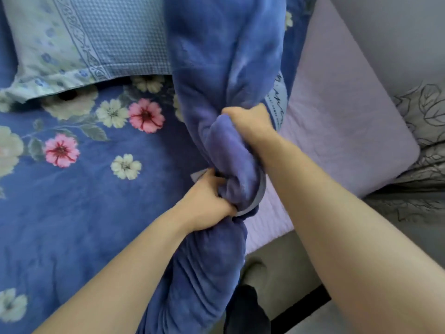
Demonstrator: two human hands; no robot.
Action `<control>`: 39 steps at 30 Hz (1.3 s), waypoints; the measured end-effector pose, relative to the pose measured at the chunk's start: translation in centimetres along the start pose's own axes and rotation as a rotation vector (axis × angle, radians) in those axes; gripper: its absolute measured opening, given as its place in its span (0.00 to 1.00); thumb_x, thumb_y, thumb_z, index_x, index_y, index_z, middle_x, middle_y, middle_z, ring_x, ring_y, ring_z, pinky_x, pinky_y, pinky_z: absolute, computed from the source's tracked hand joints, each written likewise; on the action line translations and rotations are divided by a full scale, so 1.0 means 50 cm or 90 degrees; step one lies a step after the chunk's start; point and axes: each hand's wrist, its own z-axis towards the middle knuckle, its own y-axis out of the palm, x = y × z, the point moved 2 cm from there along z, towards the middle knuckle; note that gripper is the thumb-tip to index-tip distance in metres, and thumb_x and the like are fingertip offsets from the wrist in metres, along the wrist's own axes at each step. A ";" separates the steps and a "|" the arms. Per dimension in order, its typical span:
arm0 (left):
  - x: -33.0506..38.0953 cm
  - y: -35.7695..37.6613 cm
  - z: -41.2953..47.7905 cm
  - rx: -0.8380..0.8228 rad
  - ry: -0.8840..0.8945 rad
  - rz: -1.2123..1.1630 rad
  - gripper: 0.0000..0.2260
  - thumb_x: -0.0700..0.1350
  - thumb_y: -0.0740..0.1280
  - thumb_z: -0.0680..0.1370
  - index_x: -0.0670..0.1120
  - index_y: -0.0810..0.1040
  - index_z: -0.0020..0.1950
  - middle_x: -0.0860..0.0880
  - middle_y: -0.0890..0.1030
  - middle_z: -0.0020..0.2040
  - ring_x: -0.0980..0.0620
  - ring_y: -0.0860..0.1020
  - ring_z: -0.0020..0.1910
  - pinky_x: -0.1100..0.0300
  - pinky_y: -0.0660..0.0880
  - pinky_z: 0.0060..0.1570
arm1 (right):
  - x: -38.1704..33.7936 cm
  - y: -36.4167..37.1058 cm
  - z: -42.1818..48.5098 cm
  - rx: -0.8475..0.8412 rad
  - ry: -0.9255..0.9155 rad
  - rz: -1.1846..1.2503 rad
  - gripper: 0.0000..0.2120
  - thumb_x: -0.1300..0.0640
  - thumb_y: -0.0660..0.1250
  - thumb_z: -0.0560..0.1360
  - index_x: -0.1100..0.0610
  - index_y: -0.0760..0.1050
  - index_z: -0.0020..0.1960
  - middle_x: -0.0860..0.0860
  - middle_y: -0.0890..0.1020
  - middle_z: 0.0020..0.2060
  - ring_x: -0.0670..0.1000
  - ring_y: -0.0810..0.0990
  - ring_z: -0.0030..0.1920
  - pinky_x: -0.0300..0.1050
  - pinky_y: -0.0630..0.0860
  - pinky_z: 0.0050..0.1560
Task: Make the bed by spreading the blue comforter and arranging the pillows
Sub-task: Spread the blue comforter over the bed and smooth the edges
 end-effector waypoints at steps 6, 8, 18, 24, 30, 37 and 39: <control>0.118 0.204 -0.013 -0.101 -0.022 -0.250 0.04 0.34 0.64 0.54 0.40 0.72 0.25 0.50 0.72 0.25 0.55 0.69 0.26 0.64 0.66 0.28 | 0.107 -0.359 -0.054 0.256 0.054 0.237 0.06 0.64 0.65 0.73 0.57 0.72 0.37 0.44 0.74 0.17 0.42 0.71 0.17 0.36 0.71 0.22; 0.161 0.331 -0.013 -0.165 0.034 -0.215 0.12 0.39 0.66 0.51 0.44 0.78 0.33 0.53 0.77 0.31 0.58 0.74 0.33 0.65 0.71 0.34 | 0.180 -0.506 -0.131 0.292 0.099 0.155 0.07 0.58 0.65 0.74 0.56 0.71 0.38 0.47 0.77 0.23 0.42 0.74 0.19 0.34 0.73 0.21; 0.034 0.543 0.092 -0.404 -0.008 0.568 0.23 0.57 0.65 0.72 0.55 0.74 0.66 0.48 0.38 0.79 0.46 0.39 0.77 0.46 0.51 0.70 | 0.622 -0.606 -0.137 0.375 0.293 0.058 0.15 0.57 0.71 0.55 0.57 0.79 0.42 0.56 0.84 0.46 0.59 0.83 0.47 0.57 0.81 0.48; 0.115 0.478 0.175 0.028 0.217 0.363 0.19 0.42 0.62 0.70 0.49 0.77 0.61 0.50 0.76 0.59 0.47 0.73 0.61 0.52 0.73 0.58 | 0.664 -0.599 -0.125 0.326 0.367 0.010 0.22 0.58 0.68 0.67 0.62 0.72 0.60 0.59 0.78 0.58 0.62 0.78 0.56 0.54 0.76 0.55; 0.173 0.386 0.356 0.191 -0.116 0.502 0.50 0.42 0.69 0.67 0.53 0.38 0.78 0.34 0.35 0.76 0.35 0.35 0.76 0.43 0.40 0.74 | 0.553 -0.706 -0.047 0.488 -0.021 -0.458 0.31 0.58 0.64 0.74 0.57 0.58 0.75 0.58 0.62 0.73 0.60 0.61 0.72 0.61 0.61 0.67; 0.152 0.410 0.450 0.117 -0.285 0.598 0.52 0.43 0.61 0.63 0.52 0.24 0.72 0.34 0.24 0.71 0.35 0.26 0.72 0.40 0.34 0.71 | 0.621 -0.751 0.162 0.231 0.310 0.060 0.32 0.37 0.44 0.81 0.53 0.47 0.79 0.56 0.58 0.77 0.59 0.58 0.76 0.53 0.55 0.74; 0.145 0.407 0.466 0.114 -0.309 0.608 0.51 0.45 0.61 0.65 0.51 0.23 0.72 0.34 0.24 0.71 0.35 0.26 0.71 0.39 0.35 0.71 | 0.662 -0.729 0.188 0.242 0.366 0.172 0.33 0.36 0.43 0.80 0.54 0.55 0.78 0.57 0.64 0.75 0.59 0.63 0.74 0.53 0.58 0.74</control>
